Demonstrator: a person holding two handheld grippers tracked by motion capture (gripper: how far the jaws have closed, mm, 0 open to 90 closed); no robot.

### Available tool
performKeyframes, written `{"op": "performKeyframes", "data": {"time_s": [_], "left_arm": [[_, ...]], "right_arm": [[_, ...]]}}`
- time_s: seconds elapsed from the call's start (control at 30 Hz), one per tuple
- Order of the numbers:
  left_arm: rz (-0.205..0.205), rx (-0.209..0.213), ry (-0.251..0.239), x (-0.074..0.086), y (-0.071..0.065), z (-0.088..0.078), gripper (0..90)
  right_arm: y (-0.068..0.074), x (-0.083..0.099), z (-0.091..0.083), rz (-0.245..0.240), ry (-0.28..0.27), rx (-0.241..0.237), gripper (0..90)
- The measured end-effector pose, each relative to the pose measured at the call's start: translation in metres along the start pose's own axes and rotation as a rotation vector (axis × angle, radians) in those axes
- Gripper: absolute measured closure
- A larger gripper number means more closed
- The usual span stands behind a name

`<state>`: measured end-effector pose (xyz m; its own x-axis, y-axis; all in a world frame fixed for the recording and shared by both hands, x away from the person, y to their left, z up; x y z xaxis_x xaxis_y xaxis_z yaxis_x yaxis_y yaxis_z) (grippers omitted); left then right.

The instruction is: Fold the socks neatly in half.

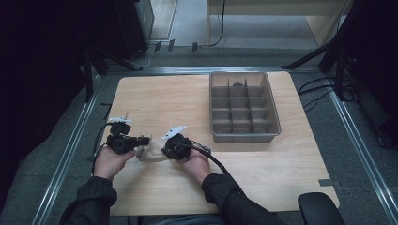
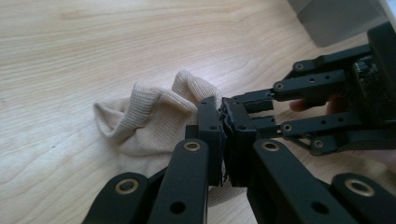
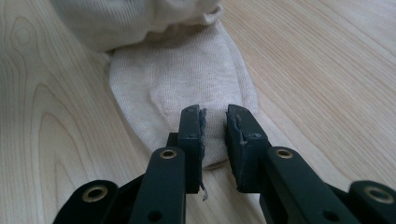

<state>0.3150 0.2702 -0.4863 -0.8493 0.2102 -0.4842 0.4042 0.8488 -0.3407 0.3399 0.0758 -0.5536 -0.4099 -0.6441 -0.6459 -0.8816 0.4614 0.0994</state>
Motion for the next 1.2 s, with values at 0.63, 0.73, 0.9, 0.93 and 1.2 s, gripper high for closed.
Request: {"op": "performKeyframes", "data": {"time_s": [0.63, 0.73, 0.9, 0.93, 1.2], "left_arm": [[0.045, -0.011, 0.086, 0.000, -0.002, 0.034, 86.4], [0.046, -0.014, 0.096, 0.001, 0.000, 0.039, 86.1], [0.043, -0.014, 0.109, 0.002, 0.004, 0.046, 85.9], [0.042, -0.012, 0.112, 0.002, 0.005, 0.048, 85.8], [0.045, -0.017, 0.101, 0.003, 0.008, 0.052, 84.9]], "right_arm": [[0.005, -0.008, 0.007, 0.018, -0.024, -0.035, 72.3], [0.004, -0.007, -0.003, 0.018, -0.029, -0.036, 74.9], [0.000, -0.003, -0.017, 0.027, -0.038, -0.032, 75.7], [-0.001, -0.002, -0.019, 0.030, -0.038, -0.032, 75.7], [-0.008, 0.004, -0.028, 0.049, -0.038, -0.019, 75.6]]}}
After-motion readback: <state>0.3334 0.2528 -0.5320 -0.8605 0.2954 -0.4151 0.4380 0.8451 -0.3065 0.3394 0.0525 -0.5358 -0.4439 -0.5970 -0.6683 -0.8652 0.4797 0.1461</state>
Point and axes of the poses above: each handheld gripper's, and its own axes: z roughly forward along the jaws, x roughly out of its underside, y roughly to its left, the point moved 1 cm from there along z, roughly forward along the jaws, and after that the axes turned 6 degrees about y, right-handed, at the moved point
